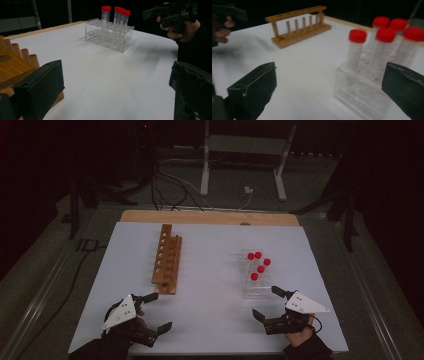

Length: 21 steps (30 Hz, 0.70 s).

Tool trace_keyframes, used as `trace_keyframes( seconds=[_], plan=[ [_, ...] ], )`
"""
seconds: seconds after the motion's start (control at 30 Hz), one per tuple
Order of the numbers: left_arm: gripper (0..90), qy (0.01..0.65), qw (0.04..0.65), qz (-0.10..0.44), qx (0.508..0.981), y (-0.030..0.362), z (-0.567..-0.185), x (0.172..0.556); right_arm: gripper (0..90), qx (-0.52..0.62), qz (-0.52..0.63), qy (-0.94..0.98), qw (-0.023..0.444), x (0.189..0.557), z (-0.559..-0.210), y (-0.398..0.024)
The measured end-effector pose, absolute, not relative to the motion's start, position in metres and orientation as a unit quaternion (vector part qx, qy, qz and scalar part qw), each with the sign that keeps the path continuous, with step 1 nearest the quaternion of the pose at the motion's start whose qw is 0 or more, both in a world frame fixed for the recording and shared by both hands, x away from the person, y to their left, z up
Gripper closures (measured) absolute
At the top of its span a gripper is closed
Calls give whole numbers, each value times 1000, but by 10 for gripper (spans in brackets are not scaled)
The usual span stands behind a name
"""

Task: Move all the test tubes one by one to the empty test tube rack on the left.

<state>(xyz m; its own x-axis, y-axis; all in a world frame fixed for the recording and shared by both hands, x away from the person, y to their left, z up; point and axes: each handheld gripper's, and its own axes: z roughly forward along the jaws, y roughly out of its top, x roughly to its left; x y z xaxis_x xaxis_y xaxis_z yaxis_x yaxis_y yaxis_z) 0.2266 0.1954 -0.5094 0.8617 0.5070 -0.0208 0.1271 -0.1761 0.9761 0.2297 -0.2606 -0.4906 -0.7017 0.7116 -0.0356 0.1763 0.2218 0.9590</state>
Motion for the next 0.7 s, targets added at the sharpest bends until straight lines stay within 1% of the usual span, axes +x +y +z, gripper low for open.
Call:
trace_keyframes(
  seconds=[0.37, 0.53, 0.7],
  plan=[
    [4, 213, 608, 157, 749, 197, -509, 227, 0, 333, 550, 716, 272, 231, -453, -257],
    [4, 213, 609, 156, 748, 197, -509, 227, 0, 348, 541, 711, 282, 234, -446, -251],
    [4, 213, 610, 156, 748, 197, -508, 226, 0, 358, 524, 710, 305, 238, -442, -239]
  ],
)
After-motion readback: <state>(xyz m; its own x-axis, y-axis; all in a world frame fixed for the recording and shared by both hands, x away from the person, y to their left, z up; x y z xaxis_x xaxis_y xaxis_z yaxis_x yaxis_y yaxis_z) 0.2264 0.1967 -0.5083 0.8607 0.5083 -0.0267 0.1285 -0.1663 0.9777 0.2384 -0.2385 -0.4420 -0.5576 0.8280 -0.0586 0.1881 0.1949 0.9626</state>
